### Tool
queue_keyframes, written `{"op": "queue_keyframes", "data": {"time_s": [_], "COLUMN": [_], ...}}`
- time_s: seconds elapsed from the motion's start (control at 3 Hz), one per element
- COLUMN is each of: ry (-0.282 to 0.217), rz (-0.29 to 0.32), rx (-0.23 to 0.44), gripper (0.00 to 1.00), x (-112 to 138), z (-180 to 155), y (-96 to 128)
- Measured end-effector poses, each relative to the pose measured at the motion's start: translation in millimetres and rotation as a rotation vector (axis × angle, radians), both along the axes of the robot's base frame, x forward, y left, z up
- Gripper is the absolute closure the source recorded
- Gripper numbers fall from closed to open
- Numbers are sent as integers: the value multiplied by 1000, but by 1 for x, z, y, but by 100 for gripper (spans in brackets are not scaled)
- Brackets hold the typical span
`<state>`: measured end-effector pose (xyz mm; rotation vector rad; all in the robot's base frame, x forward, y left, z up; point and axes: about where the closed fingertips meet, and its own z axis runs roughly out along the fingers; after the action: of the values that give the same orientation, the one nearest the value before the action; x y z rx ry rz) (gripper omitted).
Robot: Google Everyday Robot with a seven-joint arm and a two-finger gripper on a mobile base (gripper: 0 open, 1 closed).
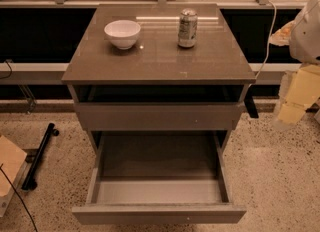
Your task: Close middle drawer
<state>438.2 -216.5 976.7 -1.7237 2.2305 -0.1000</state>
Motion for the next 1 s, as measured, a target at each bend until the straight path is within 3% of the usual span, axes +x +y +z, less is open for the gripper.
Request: {"op": "queue_keyframes", "data": {"time_s": [0.33,0.67,1.0], "ry": [0,-6,8], "rz": [0,0,27], "rx": [0,0,26], "gripper": [0,8,29], "x": [0,0,-2], "z": [0,1,-4], "y": [0,0,3]}}
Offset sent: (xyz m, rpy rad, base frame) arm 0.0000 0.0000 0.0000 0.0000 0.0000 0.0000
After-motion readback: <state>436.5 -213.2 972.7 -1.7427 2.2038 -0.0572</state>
